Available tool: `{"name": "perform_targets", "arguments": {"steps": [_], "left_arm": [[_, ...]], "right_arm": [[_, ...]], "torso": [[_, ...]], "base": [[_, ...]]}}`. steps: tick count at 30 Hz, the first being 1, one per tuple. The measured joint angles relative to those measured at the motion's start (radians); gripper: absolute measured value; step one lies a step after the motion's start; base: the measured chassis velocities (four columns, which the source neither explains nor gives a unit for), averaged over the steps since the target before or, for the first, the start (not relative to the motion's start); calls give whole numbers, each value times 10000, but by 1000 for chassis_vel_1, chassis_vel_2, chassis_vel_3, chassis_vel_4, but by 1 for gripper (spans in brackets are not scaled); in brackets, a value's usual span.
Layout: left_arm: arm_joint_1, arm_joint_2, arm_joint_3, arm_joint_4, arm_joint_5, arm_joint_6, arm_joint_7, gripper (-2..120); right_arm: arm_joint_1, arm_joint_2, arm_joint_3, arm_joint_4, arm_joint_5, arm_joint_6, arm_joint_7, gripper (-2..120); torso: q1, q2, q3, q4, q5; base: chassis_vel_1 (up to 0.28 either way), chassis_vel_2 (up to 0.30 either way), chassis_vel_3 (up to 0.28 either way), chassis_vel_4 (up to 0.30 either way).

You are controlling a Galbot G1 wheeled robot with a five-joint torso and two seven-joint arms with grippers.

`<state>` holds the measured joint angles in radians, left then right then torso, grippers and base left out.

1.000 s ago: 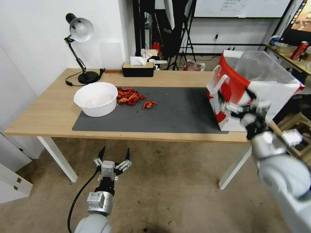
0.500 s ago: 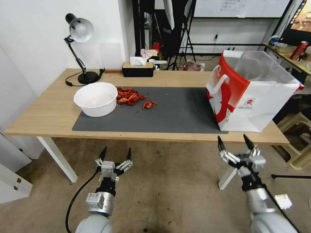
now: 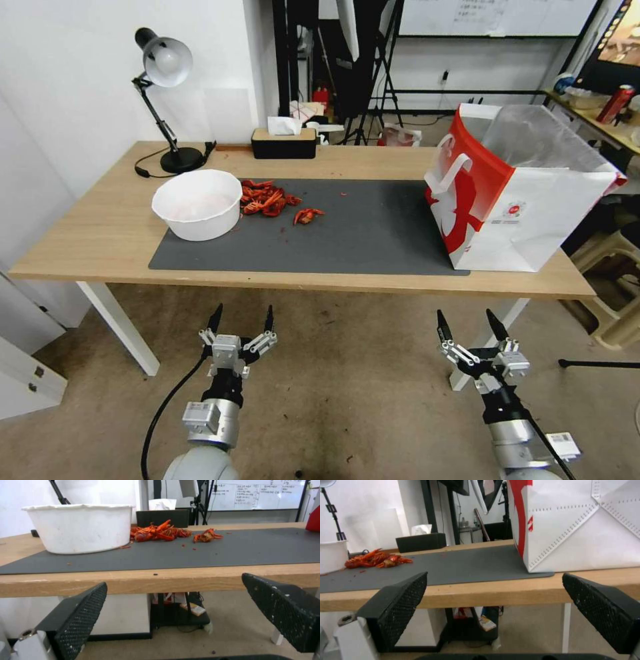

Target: Close the takeout container lid, then place the container into the takeout bag.

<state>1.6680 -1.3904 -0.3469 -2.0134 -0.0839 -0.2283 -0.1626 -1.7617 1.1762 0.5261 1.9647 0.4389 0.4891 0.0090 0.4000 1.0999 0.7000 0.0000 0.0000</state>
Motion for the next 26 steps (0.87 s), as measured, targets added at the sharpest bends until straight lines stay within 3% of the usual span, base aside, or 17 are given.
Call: {"name": "perform_targets", "arguments": {"steps": [26], "left_arm": [[0, -2, 5, 23, 27, -4, 6, 100]], "right_arm": [[34, -32, -7, 1, 42, -57, 24, 100]], "torso": [[0, 0, 0, 0, 0]], "base": [[0, 0, 0, 0]]}}
